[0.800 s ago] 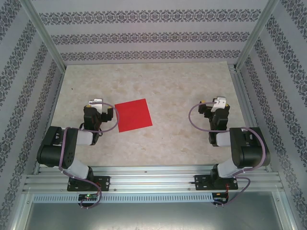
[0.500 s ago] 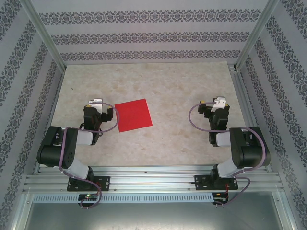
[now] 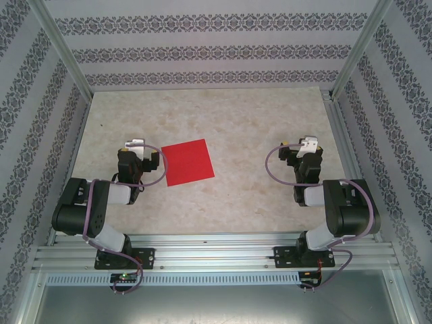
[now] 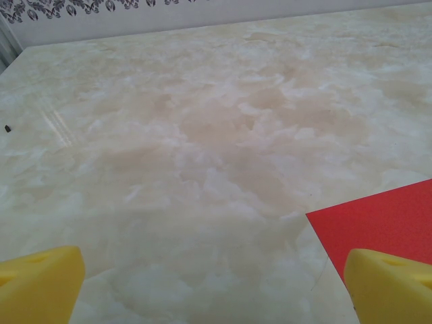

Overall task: Fold a paper plane with a square sheet of paper (fold left side to right side)
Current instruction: Pick up the square sheet of paper from the center of the table.

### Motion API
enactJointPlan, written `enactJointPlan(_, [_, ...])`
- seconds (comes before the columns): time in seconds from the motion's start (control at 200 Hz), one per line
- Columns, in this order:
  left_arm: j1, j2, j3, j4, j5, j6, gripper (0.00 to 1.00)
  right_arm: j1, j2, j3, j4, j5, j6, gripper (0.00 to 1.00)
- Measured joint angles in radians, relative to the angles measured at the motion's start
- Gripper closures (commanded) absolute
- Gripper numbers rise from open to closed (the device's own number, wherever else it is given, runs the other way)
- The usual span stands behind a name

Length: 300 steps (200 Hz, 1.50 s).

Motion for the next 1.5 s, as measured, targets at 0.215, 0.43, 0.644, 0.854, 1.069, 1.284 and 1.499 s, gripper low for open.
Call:
enactJointPlan(0.215, [0.0,-0.002,0.0,-0.002,-0.002,0.0,0.0,-0.006,-0.001,0.0,-0.001,-0.003,0.0,0.02])
enactJointPlan(0.43, [0.0,-0.225,0.141,-0.328,-0.003,-0.036,0.0,-0.004,-0.237,0.06,-0.296,0.015,0.039,0.02])
enactJointPlan(0.644, [0.0,-0.31,0.396,-0.705,0.182,-0.201,0.06,0.131,-0.386,0.312,-0.714,0.014,0.157,0.02])
enactJointPlan(0.854, [0.0,-0.267,0.393,-0.976,0.448,-0.311,0.11,0.344,-0.212,0.547,-1.025,-0.005,0.32,0.05])
enactJointPlan(1.069, [-0.002,-0.204,0.326,-1.027,0.623,-0.391,0.21,0.549,0.178,0.919,-1.226,-0.008,0.368,0.17])
enactJointPlan(1.284, [-0.007,-0.055,0.325,-1.004,0.727,-0.441,0.33,0.636,0.496,1.221,-1.34,-0.029,0.39,0.18])
enactJointPlan(1.499, [-0.03,0.038,0.325,-0.952,0.776,-0.486,0.36,0.663,0.693,1.411,-1.439,-0.033,0.399,0.17])
